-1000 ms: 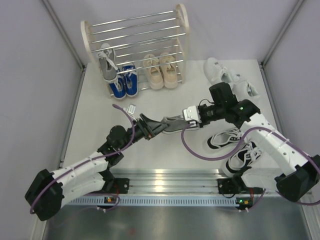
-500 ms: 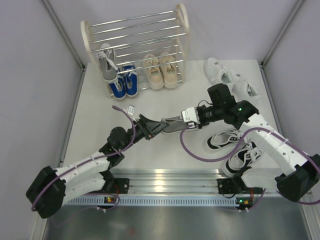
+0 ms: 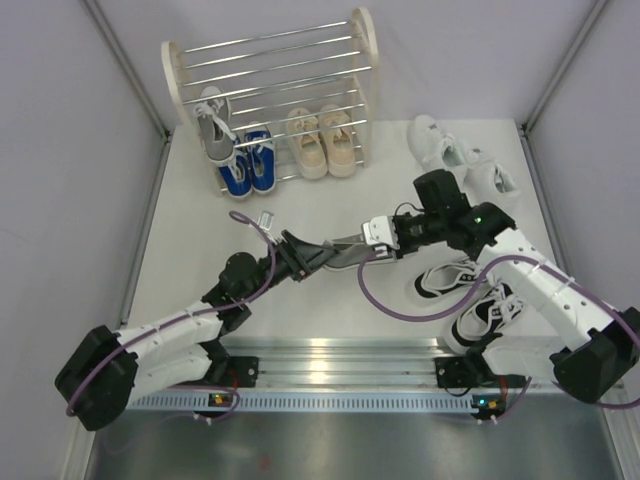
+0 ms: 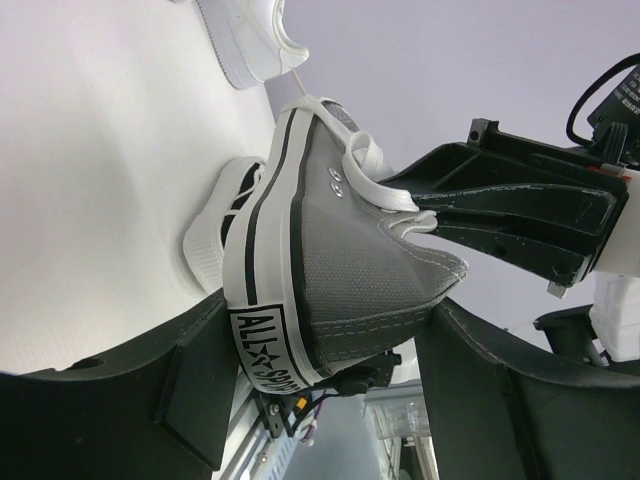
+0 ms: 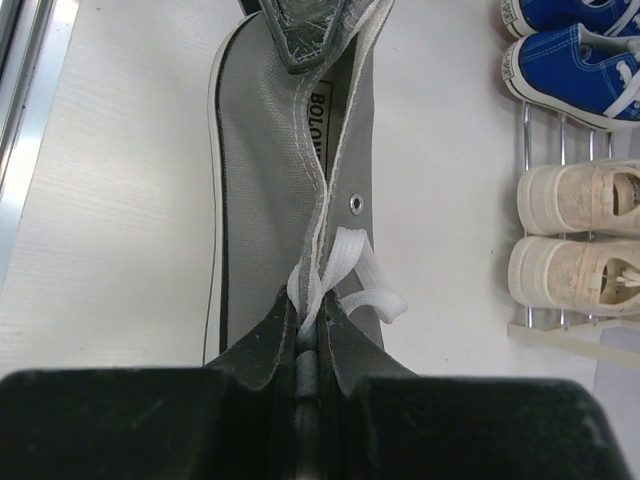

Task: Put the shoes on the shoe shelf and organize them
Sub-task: Pick up the shoe at the center of the board.

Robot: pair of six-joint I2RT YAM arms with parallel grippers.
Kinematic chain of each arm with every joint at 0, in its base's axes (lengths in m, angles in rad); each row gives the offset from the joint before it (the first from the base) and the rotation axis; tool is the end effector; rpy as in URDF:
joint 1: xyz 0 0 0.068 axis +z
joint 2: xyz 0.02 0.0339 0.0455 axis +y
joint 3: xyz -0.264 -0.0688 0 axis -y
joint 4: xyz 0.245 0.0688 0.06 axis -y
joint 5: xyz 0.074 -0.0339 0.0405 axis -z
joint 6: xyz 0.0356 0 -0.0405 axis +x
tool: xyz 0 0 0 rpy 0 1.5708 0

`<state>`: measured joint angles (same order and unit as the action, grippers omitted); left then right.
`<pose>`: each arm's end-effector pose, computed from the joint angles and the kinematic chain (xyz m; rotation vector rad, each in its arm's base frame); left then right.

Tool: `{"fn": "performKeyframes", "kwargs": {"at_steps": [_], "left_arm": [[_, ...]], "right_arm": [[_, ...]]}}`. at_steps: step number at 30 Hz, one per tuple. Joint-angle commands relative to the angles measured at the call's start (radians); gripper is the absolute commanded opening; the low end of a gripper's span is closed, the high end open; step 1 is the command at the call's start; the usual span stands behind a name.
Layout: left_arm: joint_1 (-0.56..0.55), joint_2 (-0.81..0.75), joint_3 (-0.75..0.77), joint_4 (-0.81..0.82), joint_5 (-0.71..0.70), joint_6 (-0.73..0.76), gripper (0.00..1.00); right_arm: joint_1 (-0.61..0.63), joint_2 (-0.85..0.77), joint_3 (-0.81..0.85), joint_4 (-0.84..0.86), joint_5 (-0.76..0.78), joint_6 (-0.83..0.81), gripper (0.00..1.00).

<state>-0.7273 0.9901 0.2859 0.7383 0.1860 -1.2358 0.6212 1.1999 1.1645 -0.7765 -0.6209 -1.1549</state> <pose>0.1522 -0.1443 0.2250 -0.2842 1.7832 -1.6392 0.1848 0.1578 0.3361 -1.9032 1.1813 0.4540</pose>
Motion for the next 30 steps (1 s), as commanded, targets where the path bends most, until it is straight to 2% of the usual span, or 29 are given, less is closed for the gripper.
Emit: {"fn": "performKeyframes", "kwargs": {"at_steps": [1,6,10,11,17,25,30], "left_arm": [[0.0,-0.025,-0.001,-0.079,0.003,0.088,0.0],[0.0,-0.12,-0.022,-0.201,-0.01,0.16,0.0],[0.002,-0.172,-0.053,-0.205,-0.023,0.159,0.0],[0.002,-0.186,-0.057,-0.203,-0.031,0.156,0.0],[0.002,-0.225,-0.074,-0.203,-0.059,0.148,0.0],[0.002,-0.344,-0.126,-0.227,-0.175,0.134,0.0],[0.002,-0.468,-0.191,-0.247,-0.341,0.056,0.0]], "right_arm": [[0.022,-0.022,0.008,0.117,-0.028,0.027,0.02],[0.022,-0.02,-0.011,0.152,-0.005,0.06,0.16],[0.022,-0.014,-0.015,0.16,-0.019,0.075,0.25],[0.02,-0.013,-0.016,0.161,-0.023,0.077,0.33],[0.017,-0.014,-0.016,0.169,-0.059,0.103,0.49],[-0.041,-0.04,-0.006,0.198,-0.097,0.19,0.54],[-0.054,-0.048,-0.054,0.198,-0.132,0.245,0.59]]}}
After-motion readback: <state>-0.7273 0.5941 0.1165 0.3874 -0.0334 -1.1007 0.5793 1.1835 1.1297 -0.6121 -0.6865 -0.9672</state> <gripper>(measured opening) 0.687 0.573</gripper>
